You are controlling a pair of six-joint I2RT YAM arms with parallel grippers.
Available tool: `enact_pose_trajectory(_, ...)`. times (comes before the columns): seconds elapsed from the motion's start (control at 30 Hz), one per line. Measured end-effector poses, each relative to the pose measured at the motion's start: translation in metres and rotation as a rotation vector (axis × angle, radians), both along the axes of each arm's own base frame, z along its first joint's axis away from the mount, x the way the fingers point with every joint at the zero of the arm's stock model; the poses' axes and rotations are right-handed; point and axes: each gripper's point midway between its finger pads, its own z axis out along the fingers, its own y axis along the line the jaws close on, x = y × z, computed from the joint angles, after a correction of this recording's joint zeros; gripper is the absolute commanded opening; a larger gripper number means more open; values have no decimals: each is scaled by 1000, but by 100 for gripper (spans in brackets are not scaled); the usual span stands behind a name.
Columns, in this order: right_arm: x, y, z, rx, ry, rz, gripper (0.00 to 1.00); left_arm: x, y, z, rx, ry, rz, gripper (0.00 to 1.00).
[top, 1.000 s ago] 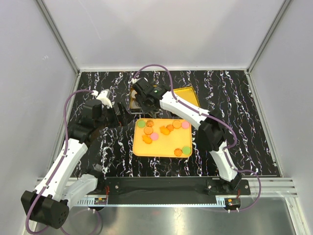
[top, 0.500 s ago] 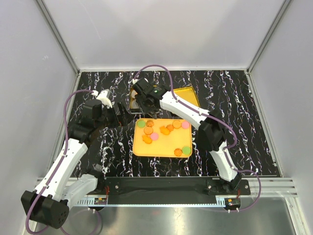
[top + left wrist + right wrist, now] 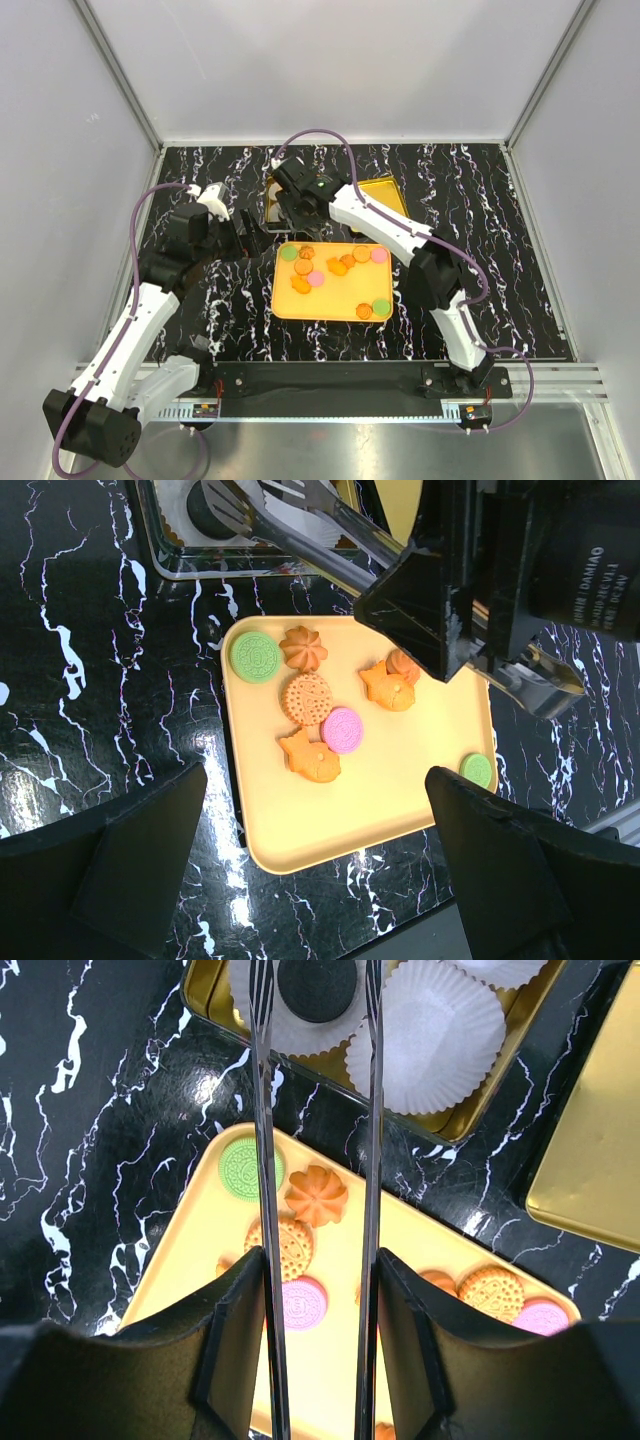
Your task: Pack the cookies
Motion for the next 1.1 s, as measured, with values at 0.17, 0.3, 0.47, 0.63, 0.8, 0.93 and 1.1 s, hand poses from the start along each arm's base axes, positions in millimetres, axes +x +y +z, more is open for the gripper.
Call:
enact_pose_trajectory(0.17, -3, -5, 19, 11, -21, 5, 50, 0, 0, 0, 0, 0, 0, 99)
enact_pose_trajectory(0.3, -10, -12, 57, 60, -63, 9, 47, 0, 0, 0, 0, 0, 0, 99)
enact_pose_trajectory(0.47, -39, -39, 104, 133, -95, 16, 48, 0, 0, 0, 0, 0, 0, 99)
enact_pose_trajectory(0.63, -82, -62, 116, 145, -89, 38, 48, 0, 0, 0, 0, -1, 0, 99)
enact_pose_trajectory(0.8, -129, -74, 88, 90, -11, 86, 48, 0, 0, 0, 0, 0, 0, 99)
enact_pose_trajectory(0.93, -147, -82, 65, 41, 43, 92, 48, 0, 0, 0, -1, 0, 0, 99)
enact_pose_trajectory(1.1, -157, -89, 41, -4, 91, 91, 48, 0, 0, 0, -1, 0, 0, 99)
